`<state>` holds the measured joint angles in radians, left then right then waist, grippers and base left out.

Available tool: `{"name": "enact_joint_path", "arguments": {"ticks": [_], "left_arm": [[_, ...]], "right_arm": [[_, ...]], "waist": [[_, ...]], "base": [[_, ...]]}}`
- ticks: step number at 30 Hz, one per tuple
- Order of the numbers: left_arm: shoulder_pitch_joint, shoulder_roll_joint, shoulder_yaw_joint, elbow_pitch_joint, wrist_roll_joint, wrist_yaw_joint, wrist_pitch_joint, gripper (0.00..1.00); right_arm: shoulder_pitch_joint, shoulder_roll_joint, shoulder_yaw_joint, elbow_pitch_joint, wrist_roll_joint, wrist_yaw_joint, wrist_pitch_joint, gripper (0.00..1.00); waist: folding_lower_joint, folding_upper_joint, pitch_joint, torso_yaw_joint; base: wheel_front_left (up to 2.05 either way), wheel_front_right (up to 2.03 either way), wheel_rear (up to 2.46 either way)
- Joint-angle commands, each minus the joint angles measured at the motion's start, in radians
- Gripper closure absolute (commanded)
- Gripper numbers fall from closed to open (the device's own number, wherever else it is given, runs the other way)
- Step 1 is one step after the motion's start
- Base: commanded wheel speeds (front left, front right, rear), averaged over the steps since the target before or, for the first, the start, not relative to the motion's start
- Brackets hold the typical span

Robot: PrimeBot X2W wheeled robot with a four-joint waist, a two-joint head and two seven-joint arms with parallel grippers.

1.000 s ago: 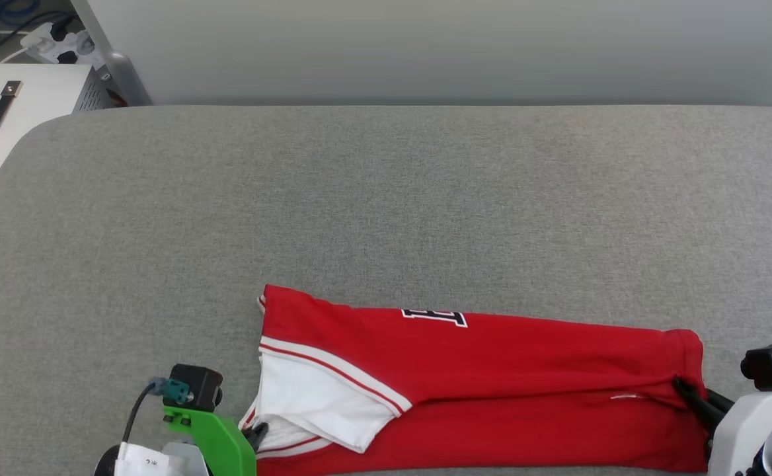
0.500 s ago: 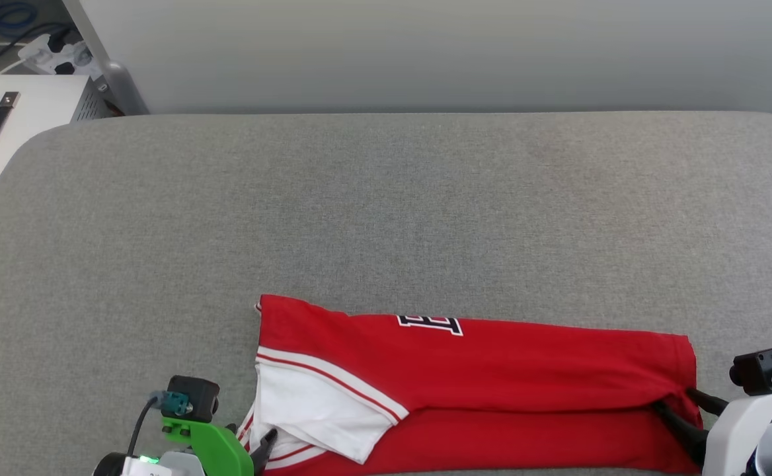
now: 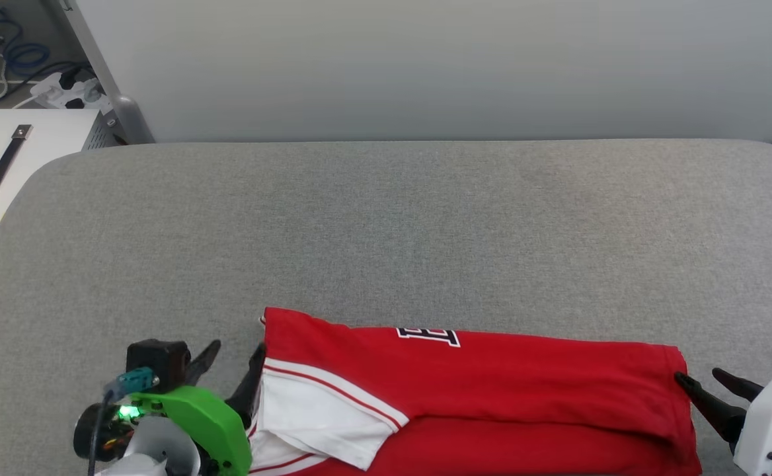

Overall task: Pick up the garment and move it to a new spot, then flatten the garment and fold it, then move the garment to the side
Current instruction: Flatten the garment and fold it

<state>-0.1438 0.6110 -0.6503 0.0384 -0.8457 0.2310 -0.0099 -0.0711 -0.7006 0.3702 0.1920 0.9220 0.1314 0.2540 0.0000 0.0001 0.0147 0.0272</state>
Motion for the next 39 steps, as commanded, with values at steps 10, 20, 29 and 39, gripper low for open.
{"name": "enact_joint_path", "arguments": {"ticks": [10, 20, 29, 39], "left_arm": [[-0.006, -0.074, 0.093, -0.018, 0.151, -0.024, -0.249, 0.00], [0.081, -0.245, 0.376, -0.048, 0.450, -0.153, -0.252, 0.00], [0.095, -0.357, 0.498, -0.003, 0.573, -0.272, -0.252, 0.00], [0.083, -0.423, 0.572, 0.028, 0.642, -0.340, -0.252, 0.00]], "right_arm": [[0.085, 0.149, -0.256, -0.022, -0.132, -0.001, 0.226, 0.00], [0.096, 0.322, -0.446, -0.036, -0.281, -0.001, 0.368, 0.00], [0.091, 0.396, -0.512, -0.003, -0.333, -0.001, 0.413, 0.00], [0.086, 0.456, -0.450, 0.036, -0.307, -0.001, 0.418, 0.00]], "waist": [[0.0000, -0.0001, 0.032, 0.018], [0.0000, -0.0001, 0.082, 0.037], [0.0000, -0.0001, 0.120, 0.055], [0.0000, -0.0001, 0.133, 0.060]], "base": [[0.00, 0.00, 0.00], [0.00, 0.00, 0.00], [0.00, 0.00, 0.00], [0.00, 0.00, 0.00]]}}
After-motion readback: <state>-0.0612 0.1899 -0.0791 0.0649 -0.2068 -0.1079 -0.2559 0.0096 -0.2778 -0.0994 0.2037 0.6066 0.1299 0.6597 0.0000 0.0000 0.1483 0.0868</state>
